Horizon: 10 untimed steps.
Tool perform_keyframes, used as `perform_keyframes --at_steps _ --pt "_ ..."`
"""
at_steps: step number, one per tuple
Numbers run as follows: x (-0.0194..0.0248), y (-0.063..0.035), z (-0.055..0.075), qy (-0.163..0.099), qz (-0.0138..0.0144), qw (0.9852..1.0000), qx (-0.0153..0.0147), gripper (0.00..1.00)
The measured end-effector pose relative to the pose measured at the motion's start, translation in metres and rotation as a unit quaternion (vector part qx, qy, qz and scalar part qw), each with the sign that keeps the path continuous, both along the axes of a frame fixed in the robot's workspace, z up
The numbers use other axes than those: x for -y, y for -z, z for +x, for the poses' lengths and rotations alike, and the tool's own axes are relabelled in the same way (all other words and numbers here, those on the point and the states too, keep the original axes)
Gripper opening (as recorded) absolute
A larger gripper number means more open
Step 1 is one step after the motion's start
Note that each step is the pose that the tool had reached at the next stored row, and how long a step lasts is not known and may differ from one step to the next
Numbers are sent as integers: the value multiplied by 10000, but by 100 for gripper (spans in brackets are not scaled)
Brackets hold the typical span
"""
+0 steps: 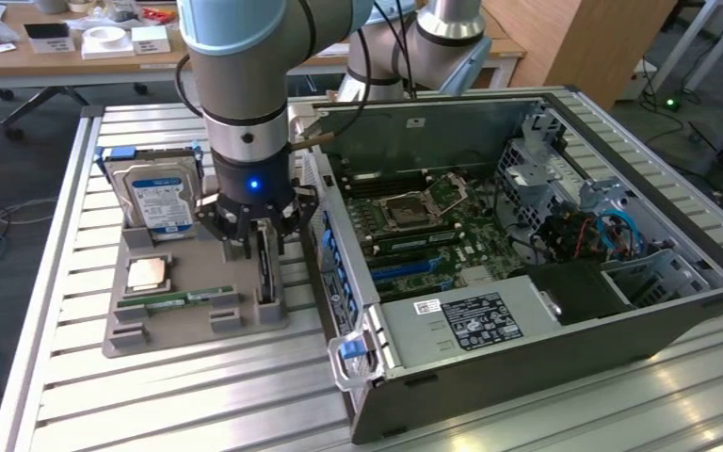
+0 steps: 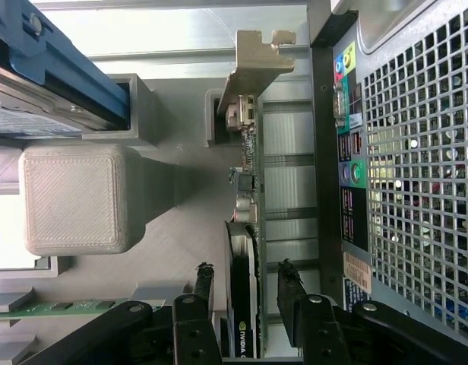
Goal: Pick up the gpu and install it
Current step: 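Pick up the gpu and move the gpu toward the slot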
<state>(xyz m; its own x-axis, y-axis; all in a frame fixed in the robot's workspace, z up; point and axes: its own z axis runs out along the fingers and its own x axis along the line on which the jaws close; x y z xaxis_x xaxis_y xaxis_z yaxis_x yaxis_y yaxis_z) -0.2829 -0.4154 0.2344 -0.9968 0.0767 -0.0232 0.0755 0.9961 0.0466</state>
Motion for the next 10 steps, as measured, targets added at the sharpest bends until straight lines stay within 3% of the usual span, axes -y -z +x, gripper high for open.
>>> perform_keyframes --at_steps 3,4,10 --pt "0 0 0 0 0 10000 0 46" --pt "0 0 0 0 0 10000 0 39" --pt "0 2 -7 0 0 10000 0 39"
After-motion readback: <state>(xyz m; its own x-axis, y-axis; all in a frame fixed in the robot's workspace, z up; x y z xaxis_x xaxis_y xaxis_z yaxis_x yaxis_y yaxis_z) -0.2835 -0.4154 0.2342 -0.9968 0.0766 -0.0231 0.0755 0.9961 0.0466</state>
